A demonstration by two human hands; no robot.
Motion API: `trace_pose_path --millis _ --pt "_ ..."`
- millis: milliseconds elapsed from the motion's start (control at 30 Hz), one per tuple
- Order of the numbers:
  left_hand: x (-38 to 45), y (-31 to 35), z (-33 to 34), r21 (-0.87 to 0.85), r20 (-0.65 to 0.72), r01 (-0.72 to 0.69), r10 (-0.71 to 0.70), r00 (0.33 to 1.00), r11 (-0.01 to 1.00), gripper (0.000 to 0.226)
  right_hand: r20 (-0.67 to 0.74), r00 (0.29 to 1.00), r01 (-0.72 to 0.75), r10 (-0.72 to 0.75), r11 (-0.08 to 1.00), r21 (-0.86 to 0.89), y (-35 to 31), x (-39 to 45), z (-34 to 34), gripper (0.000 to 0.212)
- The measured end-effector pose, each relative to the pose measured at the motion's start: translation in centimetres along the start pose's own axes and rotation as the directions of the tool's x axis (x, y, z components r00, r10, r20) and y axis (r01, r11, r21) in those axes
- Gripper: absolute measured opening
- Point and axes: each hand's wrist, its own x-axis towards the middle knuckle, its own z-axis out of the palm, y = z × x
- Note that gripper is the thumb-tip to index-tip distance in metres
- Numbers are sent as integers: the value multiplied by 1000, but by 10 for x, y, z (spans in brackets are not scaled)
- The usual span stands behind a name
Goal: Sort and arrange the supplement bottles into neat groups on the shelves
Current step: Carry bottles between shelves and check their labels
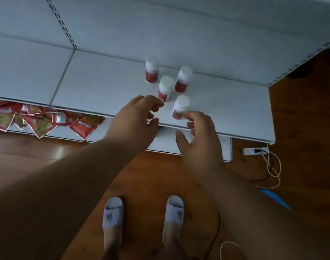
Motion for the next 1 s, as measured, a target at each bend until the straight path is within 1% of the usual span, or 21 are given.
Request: trace_pose_path --millis 100,167,233,300,333,400,433,500,567,600,700,800,900,1000 --pt "21 -29 57 -41 22 39 -38 999 998 38 -9 998 -63 64 998 25 50 20 28 43" --pt "37 -46 92 -76 43 66 -62 997 995 39 -9 997 -77 78 996 39 80 38 45 46" --pt "57 -59 123 -171 61 118 -109 992 978 45 1 997 -76 76 993 94 108 61 62 58" --pt "77 -65 145 -280 84 201 -185 979 939 52 57 995 -89 80 982 169 128 85 78 75" --pt "88 -66 154 -287 80 204 -189 979 936 53 93 993 -84 68 979 187 134 96 84 80" --pt "104 -68 166 -263 29 156 -154 988 952 49 130 991 -28 4 983 184 139 111 94 82" --pt "108 -67 167 -264 -9 136 -144 990 955 44 120 992 6 -28 984 177 139 115 96 80" --pt "107 -64 166 -271 -42 151 -168 985 951 34 66 996 44 -54 988 150 135 113 95 74" --pt "89 -62 156 -279 -32 182 -198 980 943 32 34 998 44 -49 991 130 125 98 89 72" --pt "77 -61 146 -300 -10 202 -215 977 932 31 40 998 42 -48 989 140 117 87 84 72" --pt "26 -54 105 -374 63 277 -273 960 885 28 144 987 43 -70 983 181 79 45 61 72" --pt "-32 -36 45 -451 114 338 -322 940 826 29 249 961 57 -117 970 238 25 5 28 67" --pt "-83 -14 -24 -543 170 374 -338 926 751 37 312 935 83 -170 958 273 -38 -25 -10 64" --pt "-125 9 -91 -613 133 338 -329 935 714 37 364 895 145 -259 939 311 -105 -45 -40 63"
